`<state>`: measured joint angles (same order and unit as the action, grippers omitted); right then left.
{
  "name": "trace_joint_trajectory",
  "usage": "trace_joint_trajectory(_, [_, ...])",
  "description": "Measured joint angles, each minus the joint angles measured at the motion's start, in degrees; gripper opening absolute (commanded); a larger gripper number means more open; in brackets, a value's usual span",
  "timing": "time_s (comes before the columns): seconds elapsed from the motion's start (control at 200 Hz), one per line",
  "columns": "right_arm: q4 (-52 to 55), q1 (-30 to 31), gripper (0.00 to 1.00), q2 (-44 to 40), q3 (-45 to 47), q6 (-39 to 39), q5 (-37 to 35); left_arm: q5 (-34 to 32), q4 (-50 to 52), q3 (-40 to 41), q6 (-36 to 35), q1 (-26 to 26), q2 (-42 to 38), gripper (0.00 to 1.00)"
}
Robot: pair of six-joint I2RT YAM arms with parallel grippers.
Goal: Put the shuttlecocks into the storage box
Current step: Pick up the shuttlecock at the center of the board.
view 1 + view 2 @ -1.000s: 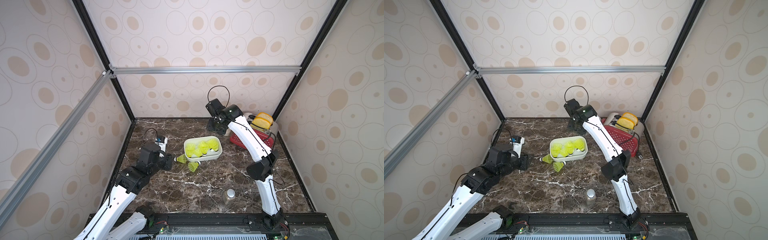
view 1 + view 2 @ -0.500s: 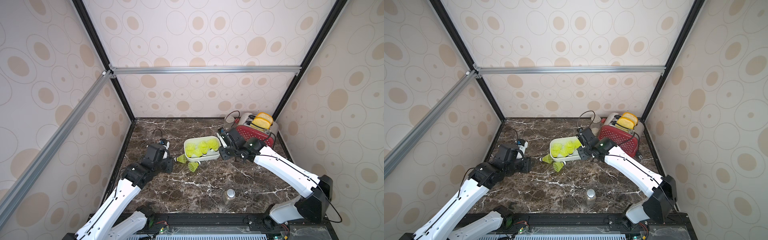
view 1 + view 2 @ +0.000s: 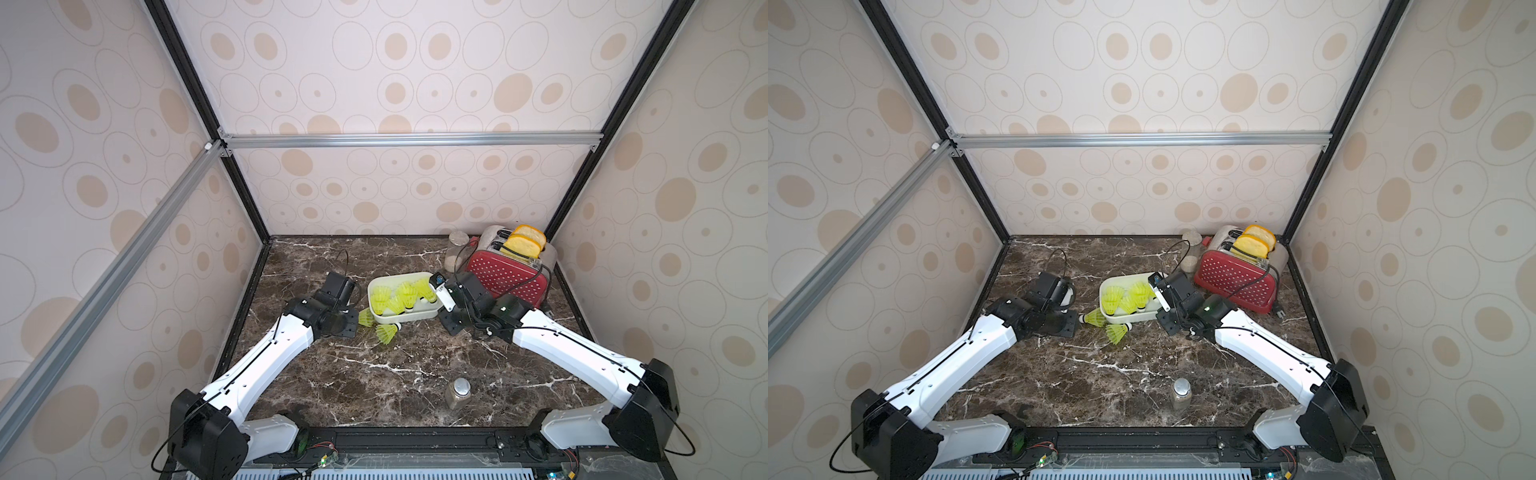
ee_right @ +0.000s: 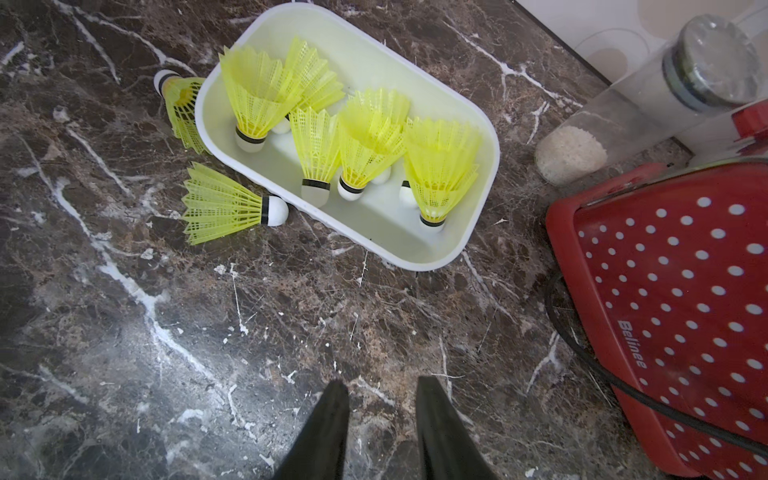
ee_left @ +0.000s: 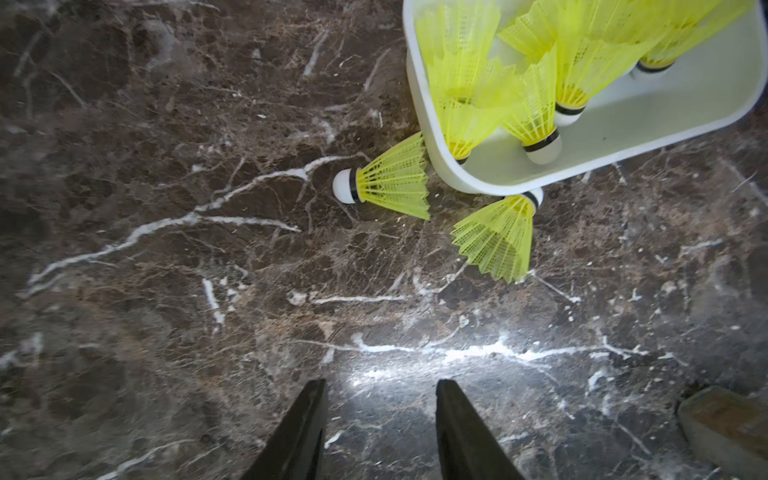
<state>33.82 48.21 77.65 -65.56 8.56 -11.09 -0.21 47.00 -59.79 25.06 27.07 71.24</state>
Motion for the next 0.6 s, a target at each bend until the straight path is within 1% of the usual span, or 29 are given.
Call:
trace_joint_trajectory(0.065, [-0.5,0.0,0.32,0.0,0.0,0.0,0.7,3.1,-4.6,3.4,5.0,0.1,-0.3,0.41])
trace_joint_trajectory(0.16, [-1.4,0.0,0.32,-0.4,0.6,0.4,2.3,6.5,-14.1,11.1,15.6,0.6,-1.0,0.40])
trace_joint_trajectory(0.245, [-1.7,0.0,0.32,-0.7,1.5,0.7,4.7,7.4,-21.3,17.0,24.9,1.4,-1.3,0.43])
trace_joint_trajectory(0.336, [-1.9,0.0,0.33,-0.7,2.3,1.1,7.4,8.0,-29.1,20.4,32.8,2.6,-1.0,0.46])
trace_joint_trajectory(0.486, [-2.6,-0.8,0.37,-1.4,5.5,2.1,14.3,9.0,-42.3,21.8,41.7,3.3,2.4,0.48])
trace_joint_trajectory(0.601, [-4.3,-3.7,0.38,-3.9,9.3,3.2,21.1,9.2,-48.9,22.9,46.0,3.4,5.0,0.47])
